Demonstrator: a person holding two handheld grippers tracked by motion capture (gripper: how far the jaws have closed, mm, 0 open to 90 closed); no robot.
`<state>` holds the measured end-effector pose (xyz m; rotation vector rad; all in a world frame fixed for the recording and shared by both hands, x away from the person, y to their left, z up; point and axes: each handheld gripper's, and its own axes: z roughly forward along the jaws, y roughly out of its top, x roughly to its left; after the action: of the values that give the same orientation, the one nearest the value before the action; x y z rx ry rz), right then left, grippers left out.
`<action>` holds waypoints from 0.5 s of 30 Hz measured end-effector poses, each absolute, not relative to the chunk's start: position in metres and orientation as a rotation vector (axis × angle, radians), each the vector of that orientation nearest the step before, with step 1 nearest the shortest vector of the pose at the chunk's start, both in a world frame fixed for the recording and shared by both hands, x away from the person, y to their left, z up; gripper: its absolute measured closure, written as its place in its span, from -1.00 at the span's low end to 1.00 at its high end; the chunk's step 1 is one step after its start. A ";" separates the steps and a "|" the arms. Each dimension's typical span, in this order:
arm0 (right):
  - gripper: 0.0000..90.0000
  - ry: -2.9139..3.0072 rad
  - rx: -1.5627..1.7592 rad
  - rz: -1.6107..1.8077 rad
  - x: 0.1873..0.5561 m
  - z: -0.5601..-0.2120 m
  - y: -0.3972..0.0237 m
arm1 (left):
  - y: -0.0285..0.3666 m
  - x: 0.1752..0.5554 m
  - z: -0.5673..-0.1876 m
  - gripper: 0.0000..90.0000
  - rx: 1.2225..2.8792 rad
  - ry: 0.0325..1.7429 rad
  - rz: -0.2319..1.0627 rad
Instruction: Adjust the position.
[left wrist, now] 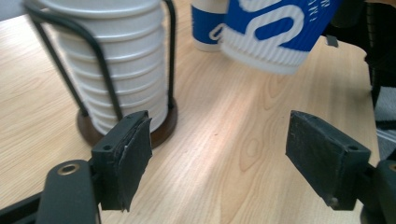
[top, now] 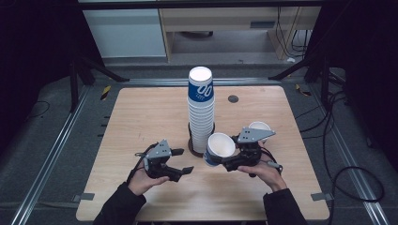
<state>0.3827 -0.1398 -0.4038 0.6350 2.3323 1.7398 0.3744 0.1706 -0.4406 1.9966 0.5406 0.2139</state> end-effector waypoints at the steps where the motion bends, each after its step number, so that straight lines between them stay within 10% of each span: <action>1: -0.56 2.324 0.650 1.724 0.383 -0.403 -0.143 | 0.173 0.375 -0.440 -0.51 1.993 0.556 0.218; 15: -0.57 2.134 0.910 1.561 0.389 -0.390 -0.187 | 0.202 0.384 -0.429 -0.53 1.926 0.671 0.268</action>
<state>0.3893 -0.1872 -0.3904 0.9102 2.1337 1.5609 0.3836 0.2015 -0.4293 1.9262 0.6706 0.2683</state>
